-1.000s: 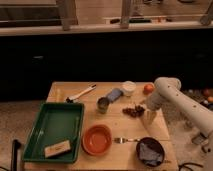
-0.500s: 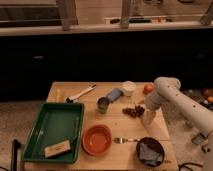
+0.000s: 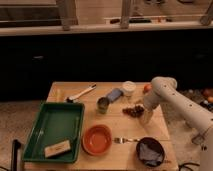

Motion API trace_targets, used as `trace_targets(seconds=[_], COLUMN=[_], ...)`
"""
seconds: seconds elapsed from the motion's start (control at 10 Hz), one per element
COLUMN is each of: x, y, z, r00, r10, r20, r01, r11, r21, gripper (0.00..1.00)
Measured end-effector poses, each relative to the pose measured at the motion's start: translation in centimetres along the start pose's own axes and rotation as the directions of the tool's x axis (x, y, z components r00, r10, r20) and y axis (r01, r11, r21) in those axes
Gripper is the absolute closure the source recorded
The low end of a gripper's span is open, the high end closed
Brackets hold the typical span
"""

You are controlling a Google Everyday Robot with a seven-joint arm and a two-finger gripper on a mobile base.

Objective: Place grapes in red bowl

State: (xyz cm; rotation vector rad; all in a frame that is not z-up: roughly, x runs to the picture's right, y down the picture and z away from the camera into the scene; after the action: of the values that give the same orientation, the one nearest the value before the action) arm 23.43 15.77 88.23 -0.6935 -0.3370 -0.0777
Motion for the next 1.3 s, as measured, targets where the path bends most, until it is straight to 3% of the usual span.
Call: trace_targets(seconds=[0.3, 0.4, 0.7, 1.3], x=[0.2, 0.2, -0.2, -3.3], y=[0.0, -0.1, -0.2, -0.9], z=[0.4, 0.5, 0.3, -2.6], r00=[1.0, 1.0, 1.0, 0.994], r10=[0.0, -0.002, -0.022, -0.106], r20=[0.0, 0.0, -0.004, -0.005], r01=[0.0, 0.002, 0.022, 0.106], r11=[1.0, 1.0, 1.0, 0.994], r21=[0.003, 0.002, 0.001, 0.022], gripper=[0.61, 0.75, 0.99, 1.0])
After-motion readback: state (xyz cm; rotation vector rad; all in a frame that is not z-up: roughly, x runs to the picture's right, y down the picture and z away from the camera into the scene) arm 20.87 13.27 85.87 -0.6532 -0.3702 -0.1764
